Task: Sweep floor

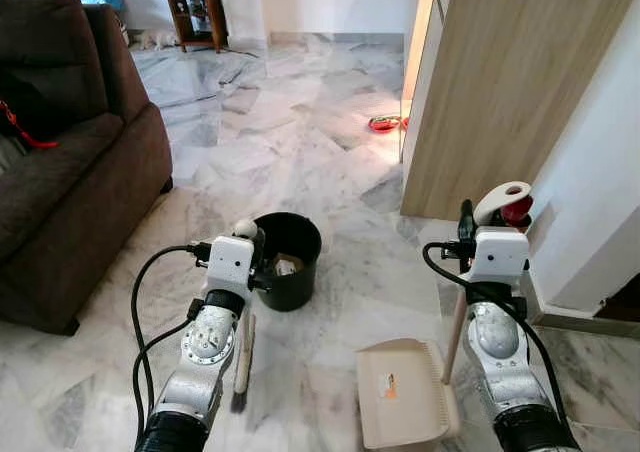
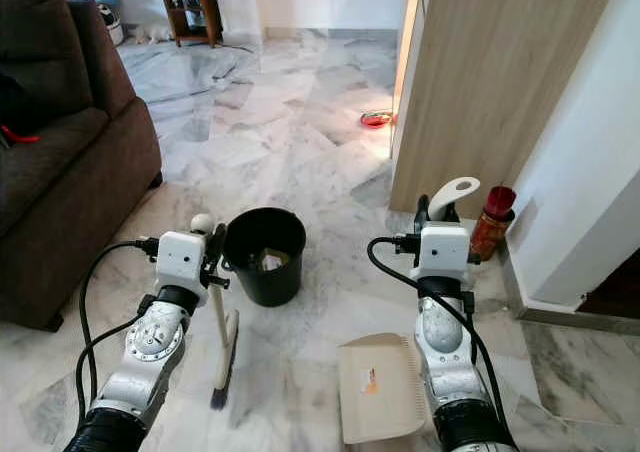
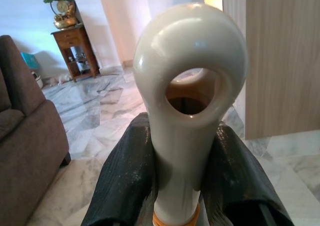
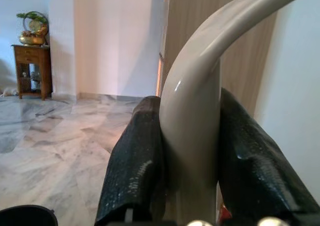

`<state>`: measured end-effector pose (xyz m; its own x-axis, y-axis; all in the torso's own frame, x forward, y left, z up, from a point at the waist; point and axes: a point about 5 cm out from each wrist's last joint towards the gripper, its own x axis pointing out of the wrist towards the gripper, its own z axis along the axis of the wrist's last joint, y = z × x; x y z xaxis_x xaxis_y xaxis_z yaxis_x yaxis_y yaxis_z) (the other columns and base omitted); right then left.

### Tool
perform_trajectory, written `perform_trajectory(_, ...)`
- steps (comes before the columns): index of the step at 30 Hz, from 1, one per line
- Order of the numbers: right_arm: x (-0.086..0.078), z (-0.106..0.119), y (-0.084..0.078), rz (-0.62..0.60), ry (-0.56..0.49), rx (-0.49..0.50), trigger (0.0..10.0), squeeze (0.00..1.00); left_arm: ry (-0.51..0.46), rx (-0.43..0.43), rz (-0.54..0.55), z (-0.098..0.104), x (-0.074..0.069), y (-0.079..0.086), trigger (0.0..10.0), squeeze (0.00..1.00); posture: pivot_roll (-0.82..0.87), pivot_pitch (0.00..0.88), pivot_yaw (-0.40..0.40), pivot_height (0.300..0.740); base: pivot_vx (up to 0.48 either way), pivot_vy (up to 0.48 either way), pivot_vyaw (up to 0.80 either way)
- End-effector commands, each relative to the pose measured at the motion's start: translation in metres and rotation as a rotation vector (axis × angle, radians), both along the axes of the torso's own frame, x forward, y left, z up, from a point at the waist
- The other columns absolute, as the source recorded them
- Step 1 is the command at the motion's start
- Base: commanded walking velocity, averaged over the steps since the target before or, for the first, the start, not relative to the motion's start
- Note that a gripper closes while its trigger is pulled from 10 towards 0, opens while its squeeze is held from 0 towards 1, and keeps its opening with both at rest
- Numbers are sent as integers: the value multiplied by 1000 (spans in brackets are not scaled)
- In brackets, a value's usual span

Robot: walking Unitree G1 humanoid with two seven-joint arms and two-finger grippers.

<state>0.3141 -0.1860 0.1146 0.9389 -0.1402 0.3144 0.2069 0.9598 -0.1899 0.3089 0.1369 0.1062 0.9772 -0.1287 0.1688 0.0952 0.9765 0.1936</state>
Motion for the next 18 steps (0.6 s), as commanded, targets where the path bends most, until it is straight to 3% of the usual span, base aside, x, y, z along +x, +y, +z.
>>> perform_trajectory(1,0,10,-1,-4,-42,0,10000,0,-41,17,0,9,5,-1,10000,0,13,0,58,740,0,-390,-800)
perform_trajectory(12,0,8,2,2,-34,3,10000,0,-43,20,10,9,5,1,10000,0,15,0,59,740,0,-316,-800)
perform_trajectory(18,0,8,1,3,-30,2,10000,0,-45,13,10,9,5,1,10000,0,16,0,59,740,0,0,-800)
